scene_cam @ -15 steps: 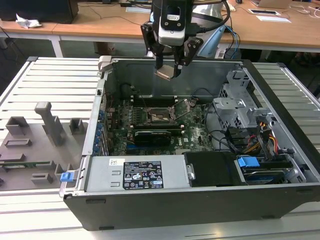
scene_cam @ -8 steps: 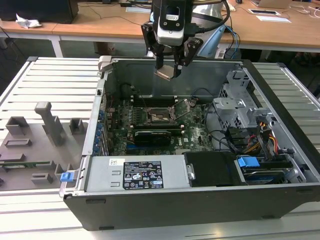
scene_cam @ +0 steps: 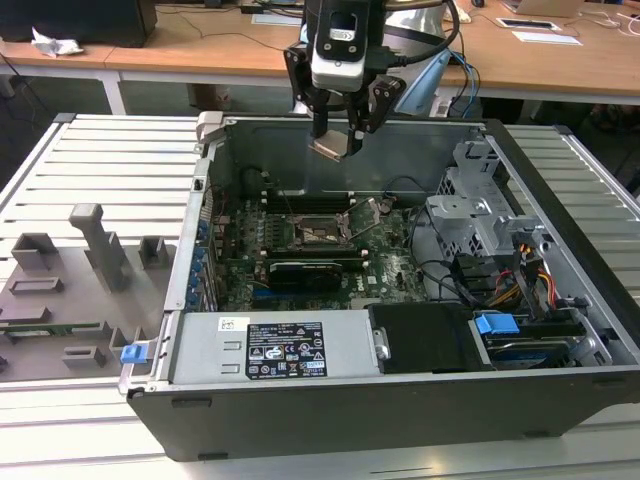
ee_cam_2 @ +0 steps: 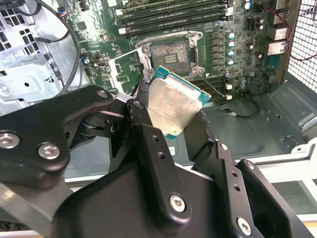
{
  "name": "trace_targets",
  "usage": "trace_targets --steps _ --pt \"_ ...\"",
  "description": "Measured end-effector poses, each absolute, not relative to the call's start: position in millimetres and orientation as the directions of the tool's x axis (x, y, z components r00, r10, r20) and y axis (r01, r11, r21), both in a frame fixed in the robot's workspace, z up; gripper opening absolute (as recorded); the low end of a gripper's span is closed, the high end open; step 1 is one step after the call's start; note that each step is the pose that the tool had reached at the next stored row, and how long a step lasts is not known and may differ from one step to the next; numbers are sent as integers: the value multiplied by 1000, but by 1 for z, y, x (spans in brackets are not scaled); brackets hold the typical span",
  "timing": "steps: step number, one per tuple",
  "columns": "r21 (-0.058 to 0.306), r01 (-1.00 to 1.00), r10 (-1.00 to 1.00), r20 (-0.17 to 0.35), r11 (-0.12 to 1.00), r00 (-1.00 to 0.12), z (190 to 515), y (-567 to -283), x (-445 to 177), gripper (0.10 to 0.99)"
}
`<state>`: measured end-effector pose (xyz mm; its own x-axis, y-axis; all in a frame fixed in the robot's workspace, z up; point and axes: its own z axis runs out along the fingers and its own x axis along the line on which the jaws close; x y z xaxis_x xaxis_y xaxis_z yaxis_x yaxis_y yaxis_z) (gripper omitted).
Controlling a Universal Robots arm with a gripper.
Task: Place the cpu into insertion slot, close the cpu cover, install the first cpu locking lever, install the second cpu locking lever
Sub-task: 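Place the cpu into insertion slot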
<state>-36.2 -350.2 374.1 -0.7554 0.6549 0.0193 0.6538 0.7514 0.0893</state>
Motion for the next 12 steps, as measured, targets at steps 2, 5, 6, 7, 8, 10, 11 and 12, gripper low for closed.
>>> trace_targets --steps 2,5,6,7,8,10,11,12 --pt "89 659 660 19 747 -751 374 -350 -36 525" --pt "89 667 669 19 739 -743 374 -350 -36 525" --pt "89 673 674 19 734 -738 374 -350 -36 525" --pt "89 676 677 19 732 -736 374 -350 -36 525" --pt "89 678 679 19 730 -734 374 -350 -36 525" --pt "89 683 684 19 725 -729 374 -350 -36 525" --pt "89 686 687 19 722 -726 374 -350 -36 525" --pt "89 689 690 19 719 -723 374 -350 -36 525"
